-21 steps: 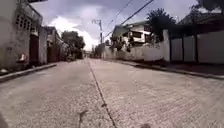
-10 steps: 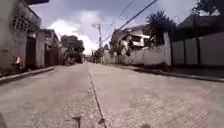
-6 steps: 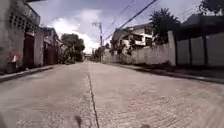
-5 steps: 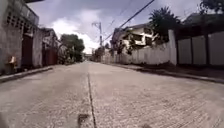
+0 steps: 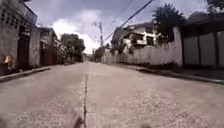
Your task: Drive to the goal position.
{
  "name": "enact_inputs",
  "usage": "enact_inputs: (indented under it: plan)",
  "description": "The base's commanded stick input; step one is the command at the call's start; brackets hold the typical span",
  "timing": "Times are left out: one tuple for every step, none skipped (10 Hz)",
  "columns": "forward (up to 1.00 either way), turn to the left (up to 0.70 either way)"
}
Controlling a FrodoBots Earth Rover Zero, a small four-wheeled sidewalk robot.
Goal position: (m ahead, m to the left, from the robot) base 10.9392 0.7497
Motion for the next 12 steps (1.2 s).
enact_inputs:
  plan:
    - [0.85, 0.01]
    - [0.85, 0.01]
    - [0.85, 0.01]
    - [0.85, 0.01]
    - [0.85, 0.01]
    - [0.85, 0.01]
    - [0.85, 0.01]
    - [0.85, 0.01]
    - [0.85, 0.01]
    - [0.85, 0.01]
    - [0.85, 0.01]
    - [0.85, 0.01]
